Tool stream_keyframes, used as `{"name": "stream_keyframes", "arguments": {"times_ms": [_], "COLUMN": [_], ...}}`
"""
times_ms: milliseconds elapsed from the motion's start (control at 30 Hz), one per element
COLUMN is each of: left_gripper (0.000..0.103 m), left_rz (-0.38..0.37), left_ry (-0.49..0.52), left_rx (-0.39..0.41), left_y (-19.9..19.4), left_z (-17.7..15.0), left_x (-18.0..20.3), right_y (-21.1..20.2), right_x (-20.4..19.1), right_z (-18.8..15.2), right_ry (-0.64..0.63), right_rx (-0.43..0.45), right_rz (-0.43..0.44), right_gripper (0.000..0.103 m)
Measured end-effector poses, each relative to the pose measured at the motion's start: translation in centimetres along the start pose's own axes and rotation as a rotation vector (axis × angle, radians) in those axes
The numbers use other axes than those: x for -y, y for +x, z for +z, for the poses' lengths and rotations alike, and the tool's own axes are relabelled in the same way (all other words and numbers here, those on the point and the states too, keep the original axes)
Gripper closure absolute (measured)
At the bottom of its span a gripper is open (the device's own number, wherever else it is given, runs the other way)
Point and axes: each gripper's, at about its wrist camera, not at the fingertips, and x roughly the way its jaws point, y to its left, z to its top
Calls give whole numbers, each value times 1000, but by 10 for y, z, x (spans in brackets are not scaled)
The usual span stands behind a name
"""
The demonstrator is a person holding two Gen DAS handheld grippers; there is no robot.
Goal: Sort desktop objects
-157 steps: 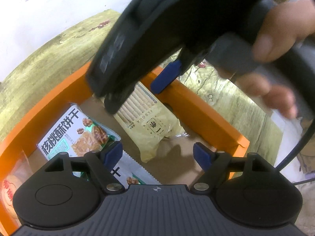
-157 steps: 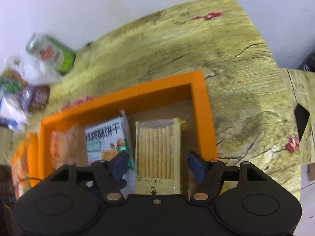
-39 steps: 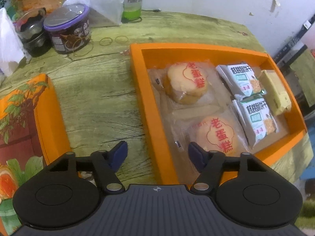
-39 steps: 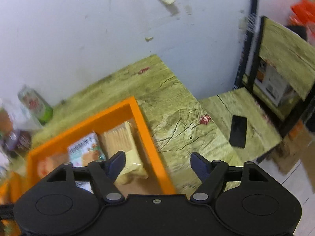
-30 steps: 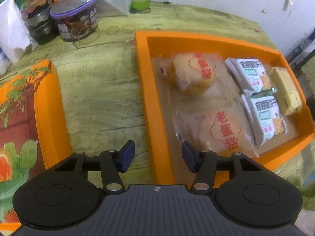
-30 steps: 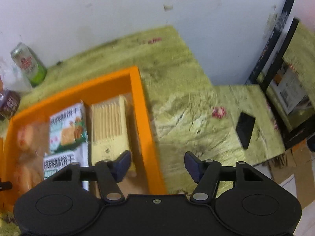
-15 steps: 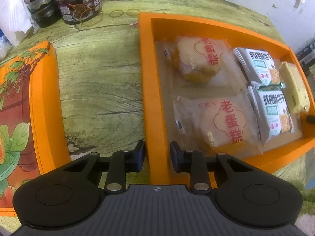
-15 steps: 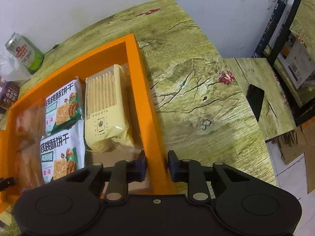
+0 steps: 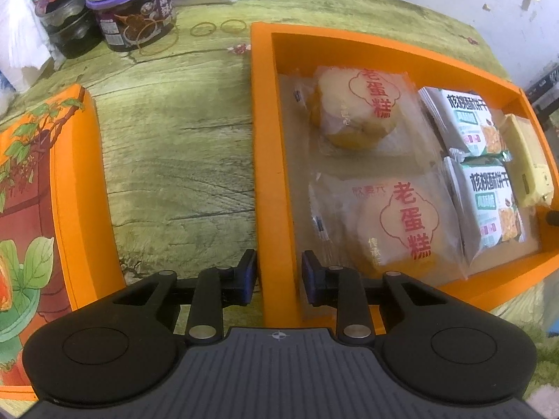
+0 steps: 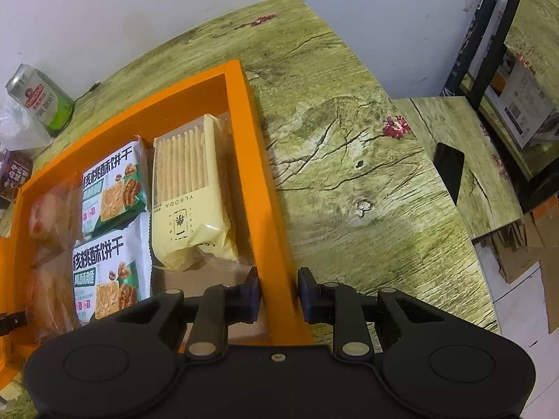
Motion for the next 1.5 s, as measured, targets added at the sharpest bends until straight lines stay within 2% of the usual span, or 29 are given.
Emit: {"name": "stream_keyframes", "arguments": {"times_ms": [67,133,167,233,400,600,700,767,900,1067,1100,1133,1300,1500], "left_gripper": [71,70,67,62,53,50,50,50,50,50,50,50,50,50], "left_rz": [-1,-2,-3,-4,2,10,26,37,9,0,-2,-3,0,3], "left_ry": [11,18,21,24,27,24,23,28,54,94,102,108,96,62], "left_rx": [1,2,4,11,27,37,59,94,174,189,188,185,178,175], "left_y": [0,-1,-1,-2,-6,-9,-15,-24,-44,-48,-48,-47,-47,-49], "left_z": [-1,-1,-1,-2,-2,-1,-1,-1,5,9,9,8,1,-4], "left_x": [1,2,3,3,3,1,1,1,6,18,20,22,18,7], "right_y": [0,-1,-2,-4,-10,-19,-30,-40,-52,-32,-26,-19,9,28], "right_x": [0,1,2,3,9,19,18,13,-16,-71,-81,-93,-127,-143], "right_z": [-1,-1,-1,-1,-3,-4,-3,-1,5,14,14,13,15,20], "right_ry": [2,7,12,19,58,105,109,96,-3,-175,-202,-230,-299,-317], "right_rx": [3,7,10,12,25,43,79,112,145,75,60,39,-47,-88], "right_rz": [-1,13,21,22,25,30,36,54,151,230,236,231,186,154], "right_gripper": [81,76,73,61,51,50,50,50,50,50,43,35,31,29]}}
